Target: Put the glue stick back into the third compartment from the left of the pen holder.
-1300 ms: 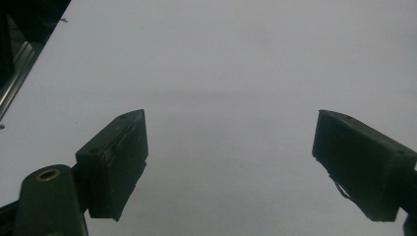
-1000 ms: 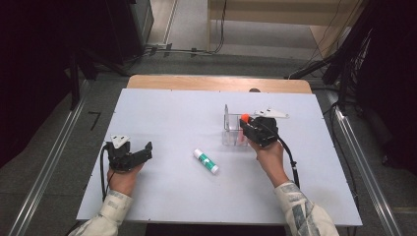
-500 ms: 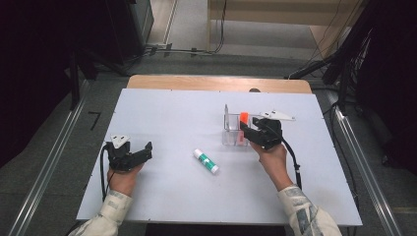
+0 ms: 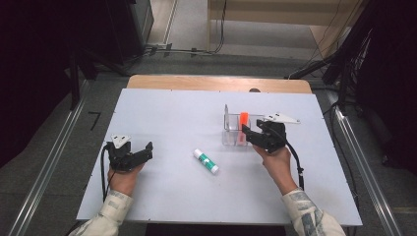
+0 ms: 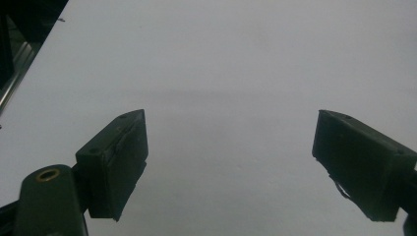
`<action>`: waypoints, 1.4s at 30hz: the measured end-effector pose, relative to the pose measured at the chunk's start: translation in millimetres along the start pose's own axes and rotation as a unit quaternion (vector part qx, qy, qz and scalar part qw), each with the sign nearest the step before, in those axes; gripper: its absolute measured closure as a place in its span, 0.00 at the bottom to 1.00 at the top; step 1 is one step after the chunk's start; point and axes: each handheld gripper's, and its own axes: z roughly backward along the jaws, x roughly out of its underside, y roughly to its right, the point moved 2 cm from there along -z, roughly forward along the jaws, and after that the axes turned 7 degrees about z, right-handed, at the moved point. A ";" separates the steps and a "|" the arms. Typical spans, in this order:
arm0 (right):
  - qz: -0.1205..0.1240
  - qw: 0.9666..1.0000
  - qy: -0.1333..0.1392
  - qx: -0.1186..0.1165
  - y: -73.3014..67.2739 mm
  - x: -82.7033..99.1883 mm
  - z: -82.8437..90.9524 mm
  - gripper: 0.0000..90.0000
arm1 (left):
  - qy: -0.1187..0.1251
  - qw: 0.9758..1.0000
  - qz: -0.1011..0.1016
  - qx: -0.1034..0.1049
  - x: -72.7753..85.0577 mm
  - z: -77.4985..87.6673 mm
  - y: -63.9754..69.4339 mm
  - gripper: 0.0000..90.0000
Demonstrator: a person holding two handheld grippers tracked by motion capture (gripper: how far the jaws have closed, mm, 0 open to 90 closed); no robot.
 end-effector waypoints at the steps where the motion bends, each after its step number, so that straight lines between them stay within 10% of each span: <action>1: -0.001 1.000 0.000 0.001 -0.4 0.6 0.8 0.41 | -0.002 1.000 -0.001 0.000 0.1 0.0 -0.3 0.16; 42: 0.027 0.999 -0.013 -0.036 -23.5 30.6 33.6 0.30 | 0.001 1.000 0.002 -0.004 0.2 2.5 -1.7 0.15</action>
